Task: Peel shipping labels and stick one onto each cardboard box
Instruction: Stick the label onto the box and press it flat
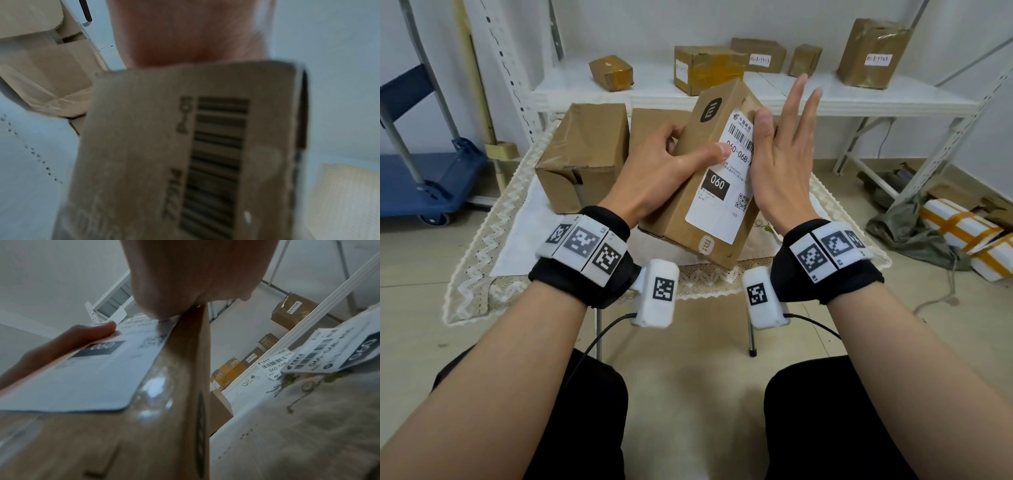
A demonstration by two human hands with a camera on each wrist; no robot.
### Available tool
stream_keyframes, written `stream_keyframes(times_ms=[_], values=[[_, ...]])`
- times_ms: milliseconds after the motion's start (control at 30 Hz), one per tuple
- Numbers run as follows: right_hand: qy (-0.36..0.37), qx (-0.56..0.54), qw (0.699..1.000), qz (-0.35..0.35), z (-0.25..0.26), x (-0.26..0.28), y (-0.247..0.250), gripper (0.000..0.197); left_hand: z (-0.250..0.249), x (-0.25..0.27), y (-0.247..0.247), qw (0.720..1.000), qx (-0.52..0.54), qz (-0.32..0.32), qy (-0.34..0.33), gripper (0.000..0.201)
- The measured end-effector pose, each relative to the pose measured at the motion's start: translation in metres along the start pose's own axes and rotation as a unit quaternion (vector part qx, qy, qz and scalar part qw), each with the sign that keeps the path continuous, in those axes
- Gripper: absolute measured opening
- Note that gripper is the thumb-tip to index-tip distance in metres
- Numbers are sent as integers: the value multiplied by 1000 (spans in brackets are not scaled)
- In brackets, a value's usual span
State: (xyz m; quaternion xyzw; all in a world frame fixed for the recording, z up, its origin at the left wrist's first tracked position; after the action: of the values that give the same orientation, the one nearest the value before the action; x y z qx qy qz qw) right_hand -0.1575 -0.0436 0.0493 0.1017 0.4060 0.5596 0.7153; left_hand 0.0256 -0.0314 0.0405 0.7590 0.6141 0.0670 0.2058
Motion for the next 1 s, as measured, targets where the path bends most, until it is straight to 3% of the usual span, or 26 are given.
stream_keyframes(times_ms=[133, 267, 400, 733, 833, 1000], values=[[-12, -16, 1000, 1, 0, 1, 0, 68, 0, 0, 1, 1000, 1, -3, 3, 78], [55, -6, 998, -41, 24, 6, 9, 66, -3, 2, 1, 1000, -7, 3, 8, 69], [91, 32, 995, -21, 37, 14, 1, 65, -8, 5, -3, 1000, -18, 22, 5, 69], [-22, -39, 999, -16, 3, -1, 2, 67, 3, 2, 0, 997, 59, 48, 33, 71], [-27, -82, 996, 10, 0, 0, -2, 70, 6, 1, 5, 992, 106, 49, 44, 71], [-65, -123, 986, 89, -4, 6, -18, 84, 3, 3, 17, 983, 179, 37, 35, 46]])
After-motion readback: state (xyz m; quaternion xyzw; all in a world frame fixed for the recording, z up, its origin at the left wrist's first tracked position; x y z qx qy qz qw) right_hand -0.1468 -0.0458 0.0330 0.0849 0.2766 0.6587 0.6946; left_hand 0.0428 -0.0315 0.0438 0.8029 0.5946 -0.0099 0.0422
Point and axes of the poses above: each hand's wrist, its own x-axis away from the middle knuckle, its own y-axis out of the back of the hand, z = x × y, the point moved 7 cm from there along -x, towards the middle knuckle, and after that the axes turned 11 degrees about z, right-handed, at the moved point
